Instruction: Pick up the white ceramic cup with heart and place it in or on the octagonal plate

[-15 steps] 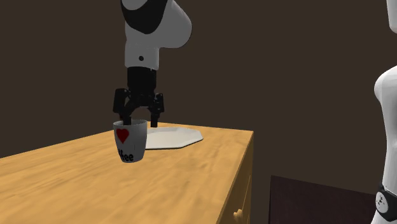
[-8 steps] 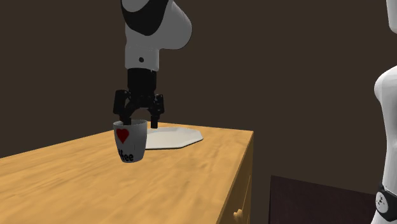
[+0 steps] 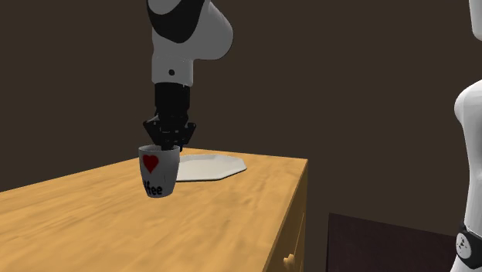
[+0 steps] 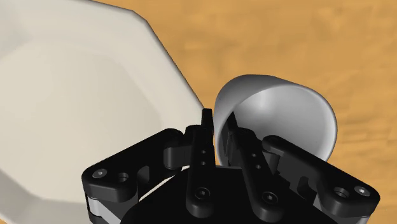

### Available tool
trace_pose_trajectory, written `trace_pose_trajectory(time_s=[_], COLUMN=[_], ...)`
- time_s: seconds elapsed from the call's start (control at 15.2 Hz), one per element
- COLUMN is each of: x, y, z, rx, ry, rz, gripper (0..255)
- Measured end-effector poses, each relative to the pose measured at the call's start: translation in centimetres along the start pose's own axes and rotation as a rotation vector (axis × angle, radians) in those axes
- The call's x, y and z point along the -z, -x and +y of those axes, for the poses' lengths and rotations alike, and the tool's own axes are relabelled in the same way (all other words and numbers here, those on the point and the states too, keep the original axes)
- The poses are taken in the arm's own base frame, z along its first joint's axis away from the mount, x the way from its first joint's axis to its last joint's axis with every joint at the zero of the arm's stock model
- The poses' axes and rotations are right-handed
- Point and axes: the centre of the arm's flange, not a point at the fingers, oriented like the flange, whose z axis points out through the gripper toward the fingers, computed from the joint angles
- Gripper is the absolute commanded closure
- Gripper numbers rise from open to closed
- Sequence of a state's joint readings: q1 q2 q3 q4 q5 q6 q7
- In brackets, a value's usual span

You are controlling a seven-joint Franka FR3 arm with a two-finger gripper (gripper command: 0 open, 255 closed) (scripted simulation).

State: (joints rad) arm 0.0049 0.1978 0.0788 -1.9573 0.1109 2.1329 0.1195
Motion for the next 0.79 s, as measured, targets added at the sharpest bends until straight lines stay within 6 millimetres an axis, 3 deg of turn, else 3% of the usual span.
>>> trace_pose_trajectory(time_s=[0.26,0.79], x=[0.5,4.7], y=[0.1,0.1], z=[-0.1,-0.5], rx=[0.000,0.000], ry=[0.000,0.000], rz=[-0.001,-0.001], gripper=[255,255])
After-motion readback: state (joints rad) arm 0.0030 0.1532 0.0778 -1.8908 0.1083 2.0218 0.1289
